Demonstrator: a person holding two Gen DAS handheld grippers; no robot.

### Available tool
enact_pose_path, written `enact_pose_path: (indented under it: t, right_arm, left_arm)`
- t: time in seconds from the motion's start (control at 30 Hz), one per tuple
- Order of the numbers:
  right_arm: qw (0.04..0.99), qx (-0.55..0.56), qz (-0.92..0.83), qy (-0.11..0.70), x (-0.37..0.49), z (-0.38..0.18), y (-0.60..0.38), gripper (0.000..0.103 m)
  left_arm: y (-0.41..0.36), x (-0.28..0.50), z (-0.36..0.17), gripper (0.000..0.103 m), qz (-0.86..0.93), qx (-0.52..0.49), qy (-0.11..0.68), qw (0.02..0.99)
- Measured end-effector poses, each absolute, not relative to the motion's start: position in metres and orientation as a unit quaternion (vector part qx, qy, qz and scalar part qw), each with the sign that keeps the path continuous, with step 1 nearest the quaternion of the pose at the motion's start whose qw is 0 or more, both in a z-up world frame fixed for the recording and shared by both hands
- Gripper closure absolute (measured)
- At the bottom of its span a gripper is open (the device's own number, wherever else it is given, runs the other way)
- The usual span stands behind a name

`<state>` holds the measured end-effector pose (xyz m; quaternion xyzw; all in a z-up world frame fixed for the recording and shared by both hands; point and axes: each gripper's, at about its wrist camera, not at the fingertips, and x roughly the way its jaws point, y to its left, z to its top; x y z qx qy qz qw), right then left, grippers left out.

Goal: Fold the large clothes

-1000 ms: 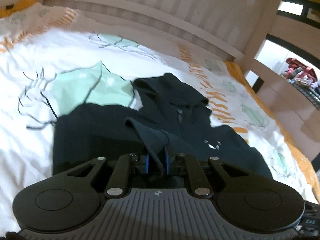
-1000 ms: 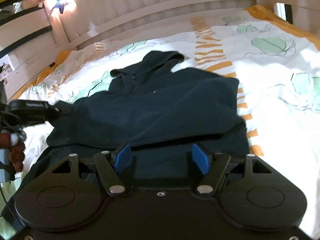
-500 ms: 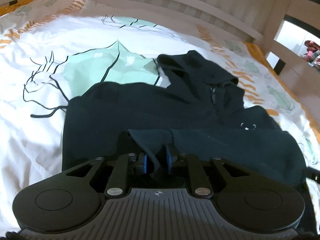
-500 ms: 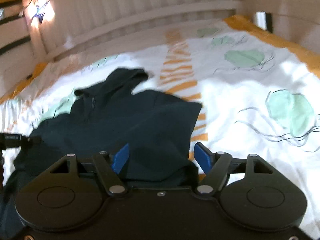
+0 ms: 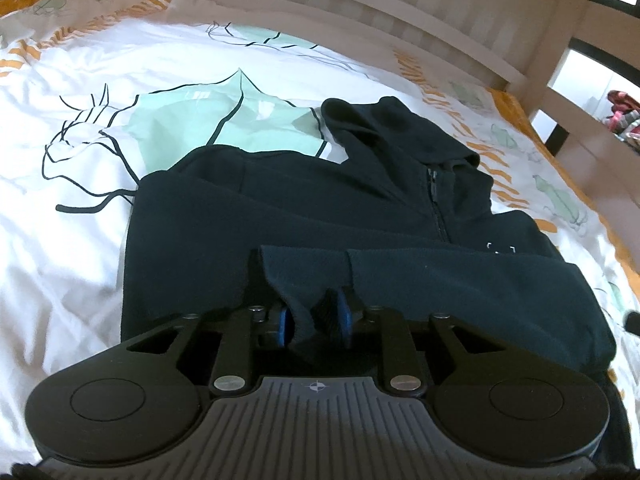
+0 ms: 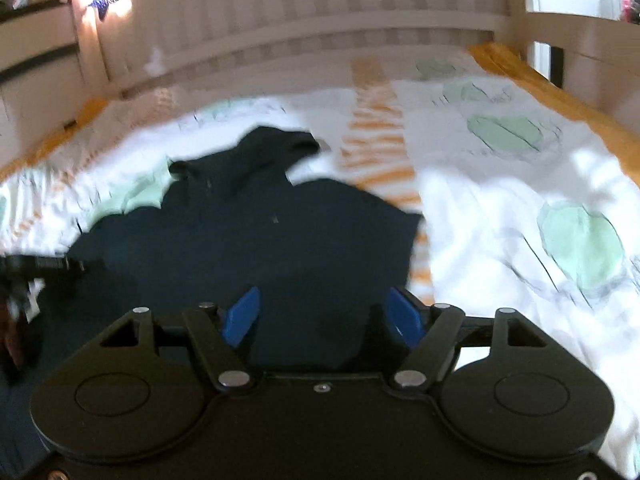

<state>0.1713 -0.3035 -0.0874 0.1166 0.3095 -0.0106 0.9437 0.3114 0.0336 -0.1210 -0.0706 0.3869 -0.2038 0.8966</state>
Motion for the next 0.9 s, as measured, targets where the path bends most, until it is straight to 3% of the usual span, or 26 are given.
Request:
enact_pose_path:
  t: [0.37, 0.7, 0.83, 0.9]
  right_arm:
    - [0.918, 0.125, -0.057, 0.373, 0.246, -0.143, -0.327, 0.029]
    - [0.925, 0.142, -0.035, 0.350, 0.186, -0.095, -0.324, 0.025]
    - [0.932, 0.139, -0.029, 0.334, 0.158, -0.078, -0.319, 0.025]
    - [0.939, 0.127, -0.030, 0.317, 0.152, -0.066, -0.316, 0.020]
  left_arm:
    - [0.032, 0.311, -0.119, 0.075, -0.204, -0.057, 0.391, 0.896]
    - [0.055, 0.252, -0.082, 0.048, -0.206, -0.036, 0.399, 0.893]
    - [0.060, 0.222, -0.056, 0.043, -0.205, -0.031, 0.362, 0.909]
    - [0.060, 0.215, -0.035, 0.037, -0.207, -0.031, 0.331, 0.920]
